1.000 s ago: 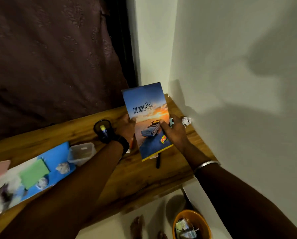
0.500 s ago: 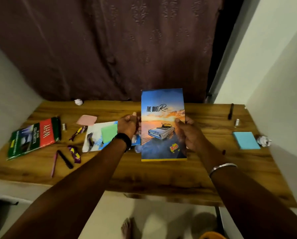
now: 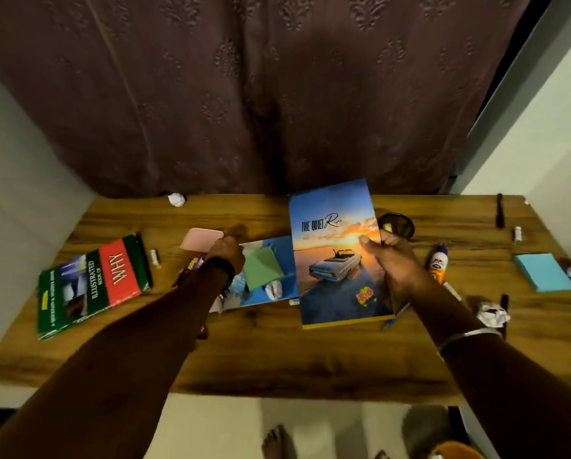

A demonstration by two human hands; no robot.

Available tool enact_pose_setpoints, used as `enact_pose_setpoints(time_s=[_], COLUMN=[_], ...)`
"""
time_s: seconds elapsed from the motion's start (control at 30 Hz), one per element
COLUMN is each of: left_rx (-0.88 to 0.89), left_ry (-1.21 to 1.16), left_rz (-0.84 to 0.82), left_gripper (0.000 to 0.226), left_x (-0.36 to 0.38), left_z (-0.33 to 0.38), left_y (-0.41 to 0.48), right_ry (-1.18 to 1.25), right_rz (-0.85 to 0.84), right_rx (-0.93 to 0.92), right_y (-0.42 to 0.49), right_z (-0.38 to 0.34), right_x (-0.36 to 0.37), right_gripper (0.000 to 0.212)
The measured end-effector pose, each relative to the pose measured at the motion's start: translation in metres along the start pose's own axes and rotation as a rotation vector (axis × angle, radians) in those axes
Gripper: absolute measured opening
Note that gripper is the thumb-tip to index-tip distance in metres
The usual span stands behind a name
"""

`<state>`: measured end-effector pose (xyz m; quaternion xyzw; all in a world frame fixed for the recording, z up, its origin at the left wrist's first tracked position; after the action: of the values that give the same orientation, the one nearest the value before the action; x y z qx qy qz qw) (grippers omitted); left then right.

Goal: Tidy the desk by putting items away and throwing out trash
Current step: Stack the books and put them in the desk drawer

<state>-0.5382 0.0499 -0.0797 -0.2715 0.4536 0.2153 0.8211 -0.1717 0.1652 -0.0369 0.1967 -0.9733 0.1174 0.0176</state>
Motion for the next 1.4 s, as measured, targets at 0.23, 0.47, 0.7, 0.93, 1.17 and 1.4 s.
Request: enact_pose_setpoints(time_s=[0.23, 0.47, 0.7, 0.93, 1.17, 1.4], left_rx=[0.063, 0.183, 0.22, 0.178, 0.185, -0.027], left_ry=[0.339, 0.579, 0.613, 0.31, 0.019, -0.199], left_rz=[-0.243, -0.329, -0.344, -0.376, -0.112, 0.357], left_gripper=[0.069, 0.088, 0.083, 0.072, 0.034, 0.04], left_x=[0.05, 0.058, 0.062, 0.027, -0.066, -0.153], left_z=[-0.009, -0.009, -0.008, -0.008, 0.006, -0.035], left_y=[0.074, 0.08, 0.078, 0.078, 0.047, -0.028], right_ry=[-0.019, 0.02, 0.005, -0.034, -0.005, -0.026], right_rz=[-0.005, 0.015, 0.02, 0.024, 0.045, 0.033], right_rx=[0.012, 0.01, 0.041, 0.03, 0.003, 0.043], right_y=[-0.005, -0.005, -0.01, -0.013, -0.002, -0.003], right_z=[0.015, 0.016, 0.016, 0.009, 0.005, 0.002], right_x=[0.0, -0.002, 0.006, 0.014, 0.035, 0.055], right_gripper=[0.03, 0.02, 0.026, 0.028, 0.02, 0.014])
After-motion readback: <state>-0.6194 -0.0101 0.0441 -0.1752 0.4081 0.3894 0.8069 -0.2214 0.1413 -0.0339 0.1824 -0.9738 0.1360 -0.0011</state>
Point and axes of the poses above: each hand's wrist, its own y-axis towards the middle knuckle, its own x-axis out of the palm, z = x × y, the point moved 10 cm from there along y, towards the middle knuckle, and after that the axes turned 1 degree about -y, right-handed, at the moved point
